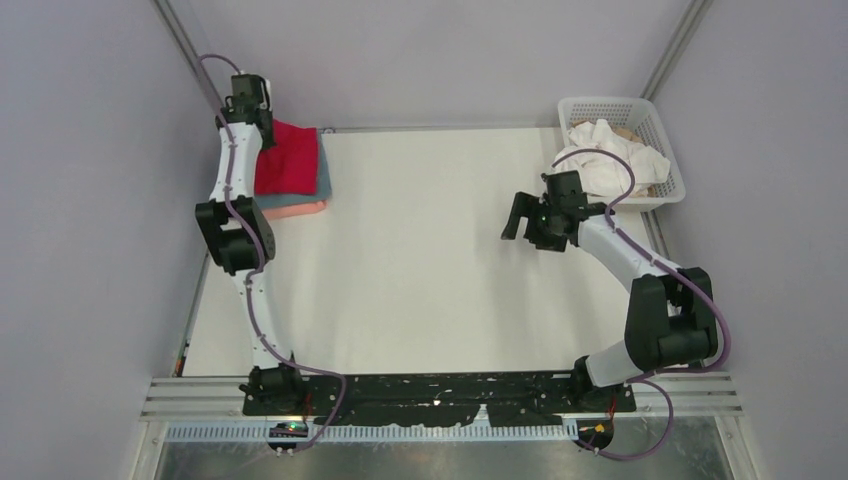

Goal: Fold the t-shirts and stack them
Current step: Put the neatly folded tshirt into the corner of the board with the left arm, then reset both arms

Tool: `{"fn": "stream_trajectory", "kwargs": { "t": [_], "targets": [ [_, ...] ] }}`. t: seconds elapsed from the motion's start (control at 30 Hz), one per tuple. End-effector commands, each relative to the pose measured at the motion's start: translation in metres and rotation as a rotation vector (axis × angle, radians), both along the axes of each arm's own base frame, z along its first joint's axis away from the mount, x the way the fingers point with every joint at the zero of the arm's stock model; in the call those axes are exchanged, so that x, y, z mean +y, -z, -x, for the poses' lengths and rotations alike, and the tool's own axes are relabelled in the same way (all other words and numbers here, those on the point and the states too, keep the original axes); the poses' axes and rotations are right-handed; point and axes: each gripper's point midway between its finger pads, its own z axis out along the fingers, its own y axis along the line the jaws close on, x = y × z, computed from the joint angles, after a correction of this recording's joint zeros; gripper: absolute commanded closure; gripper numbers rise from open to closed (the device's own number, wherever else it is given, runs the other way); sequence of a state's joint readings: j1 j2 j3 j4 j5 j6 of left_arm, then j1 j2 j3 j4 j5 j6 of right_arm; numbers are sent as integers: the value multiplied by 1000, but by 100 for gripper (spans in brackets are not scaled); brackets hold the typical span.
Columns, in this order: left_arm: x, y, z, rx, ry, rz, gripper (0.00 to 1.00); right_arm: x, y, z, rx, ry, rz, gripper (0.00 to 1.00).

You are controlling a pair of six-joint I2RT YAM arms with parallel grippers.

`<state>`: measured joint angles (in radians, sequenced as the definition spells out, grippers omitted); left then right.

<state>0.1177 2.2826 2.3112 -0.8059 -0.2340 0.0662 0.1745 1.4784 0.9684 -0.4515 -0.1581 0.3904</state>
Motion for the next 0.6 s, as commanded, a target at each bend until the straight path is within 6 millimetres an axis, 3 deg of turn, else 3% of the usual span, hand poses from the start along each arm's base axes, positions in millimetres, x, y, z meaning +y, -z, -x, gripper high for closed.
{"fn": "stream_trajectory", "kwargs": {
  "t": [0.0,0.03,0.1,0.13,0.17,0.2,0.3,0.4,0.57],
  "targets": [
    [26,-5,-1,-27,-40,12,100,-4,-16,-16,-50,12,23,5],
    [31,-1,0,-24,-55,21,98,-3,-16,-16,-48,11,21,5],
    [38,4,2,-17,-77,33,77,-3,-16,-16,-45,9,18,5],
    [41,7,3,-12,-87,35,61,-3,-15,-16,-44,9,17,5],
    [43,9,5,-5,-96,36,24,-3,-15,-17,-43,9,18,5],
    [46,9,7,0,-114,31,3,-2,-16,-17,-45,10,18,5],
    [53,-2,13,-11,-160,3,0,-3,-18,-18,-50,11,21,5],
    [53,-34,22,-71,-210,18,0,-4,-26,-20,-72,14,21,5],
    [10,-97,45,-214,-133,209,0,-8,-53,-21,-163,23,26,5]
  ]
}}
